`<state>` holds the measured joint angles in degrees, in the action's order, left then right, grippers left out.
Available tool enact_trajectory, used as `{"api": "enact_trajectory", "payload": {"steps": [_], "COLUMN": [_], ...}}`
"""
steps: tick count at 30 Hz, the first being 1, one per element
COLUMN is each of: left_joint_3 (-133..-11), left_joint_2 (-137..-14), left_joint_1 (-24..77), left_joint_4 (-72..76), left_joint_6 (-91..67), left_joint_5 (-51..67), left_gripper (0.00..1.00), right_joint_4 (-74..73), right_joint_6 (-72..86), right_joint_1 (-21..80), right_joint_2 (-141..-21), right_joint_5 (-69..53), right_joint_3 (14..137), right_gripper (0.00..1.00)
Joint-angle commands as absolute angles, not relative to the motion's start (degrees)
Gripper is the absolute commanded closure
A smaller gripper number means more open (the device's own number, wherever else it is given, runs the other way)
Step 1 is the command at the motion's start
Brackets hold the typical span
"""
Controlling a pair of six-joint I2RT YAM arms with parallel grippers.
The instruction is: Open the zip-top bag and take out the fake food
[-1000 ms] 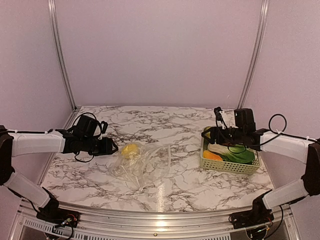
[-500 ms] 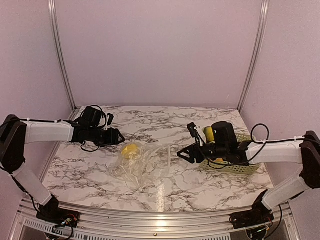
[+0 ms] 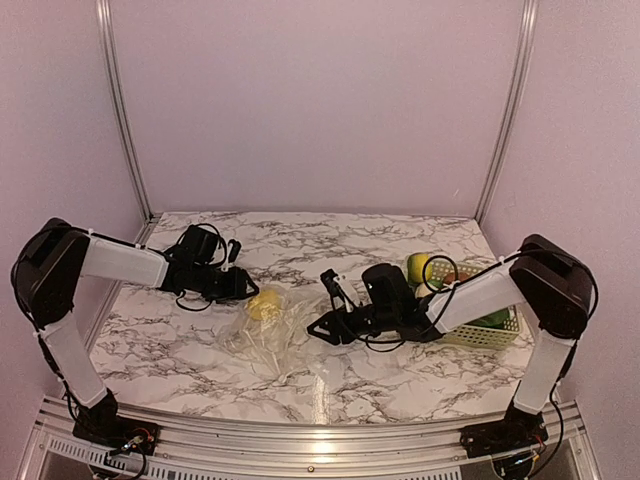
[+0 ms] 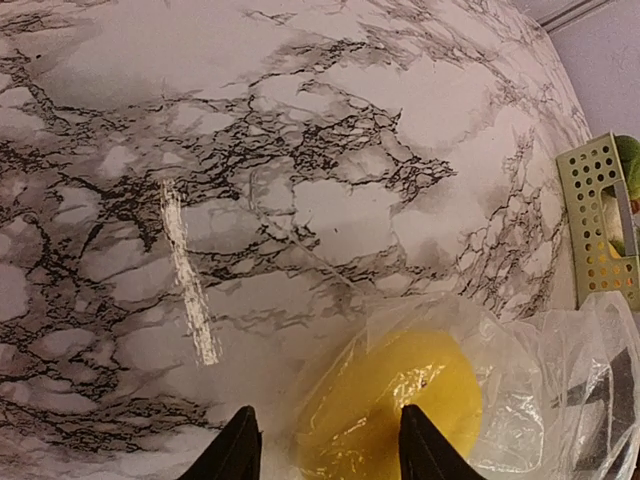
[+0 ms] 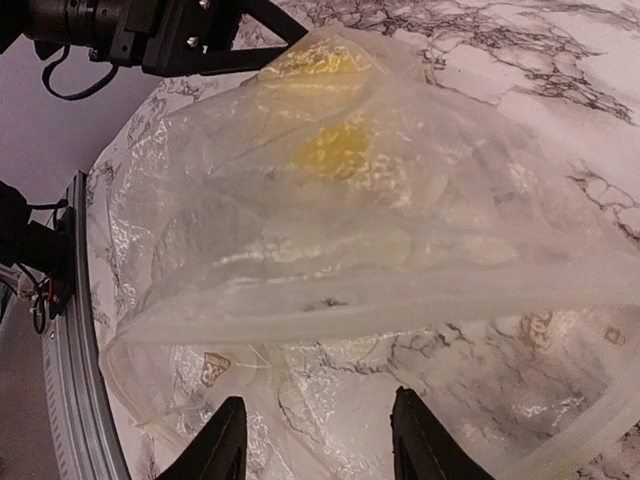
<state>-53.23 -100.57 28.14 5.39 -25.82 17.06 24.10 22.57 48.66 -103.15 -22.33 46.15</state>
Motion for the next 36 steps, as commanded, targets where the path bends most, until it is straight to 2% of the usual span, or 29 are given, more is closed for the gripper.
{"api": "enact_trajectory", "payload": {"steps": [1, 8, 13, 23, 26, 30, 33, 36], "left_joint_3": [-51.48, -49.32, -46.39, -44.03, -43.67, -43.35, -43.29, -43.06], "left_joint_2": [-103.14, -104.69, -103.67, -102.44, -101.82, -100.82, -100.11, -99.04], "left_joint_1": [29.91, 32.74, 34.76, 37.75, 38.73, 39.46, 39.46, 38.77], "left_joint_4": [7.00, 8.07, 10.80, 14.06, 14.97, 15.82, 15.85, 15.24], "left_joint_6": [-25.48, -26.78, -29.43, -33.05, -34.10, -34.89, -35.09, -35.55], "left_joint_5": [17.95, 17.29, 17.63, 17.64, 17.81, 18.24, 18.54, 17.98], "left_gripper": [0.55, 0.69, 0.79, 0.87, 0.88, 0.90, 0.94, 1.00], "right_joint_4": [28.19, 27.60, 26.42, 22.98, 21.10, 18.42, 16.30, 14.88], "right_joint_6": [23.93, 24.34, 24.24, 24.08, 23.86, 23.12, 22.24, 21.32], "right_joint_1": [49.30, 49.35, 50.34, 53.70, 54.47, 55.37, 55.79, 55.80], "right_joint_2": [-106.21, -110.56, -112.70, -115.46, -116.20, -117.87, -119.13, -118.83], "right_joint_5": [-21.23, -21.77, -22.02, -20.12, -18.79, -17.21, -16.26, -15.59], "right_joint_3": [51.05, 54.90, 56.63, 60.86, 62.35, 64.82, 66.22, 66.12], "right_gripper": [0.53, 0.53, 0.40, 0.26, 0.17, 0.16, 0.17, 0.21]}}
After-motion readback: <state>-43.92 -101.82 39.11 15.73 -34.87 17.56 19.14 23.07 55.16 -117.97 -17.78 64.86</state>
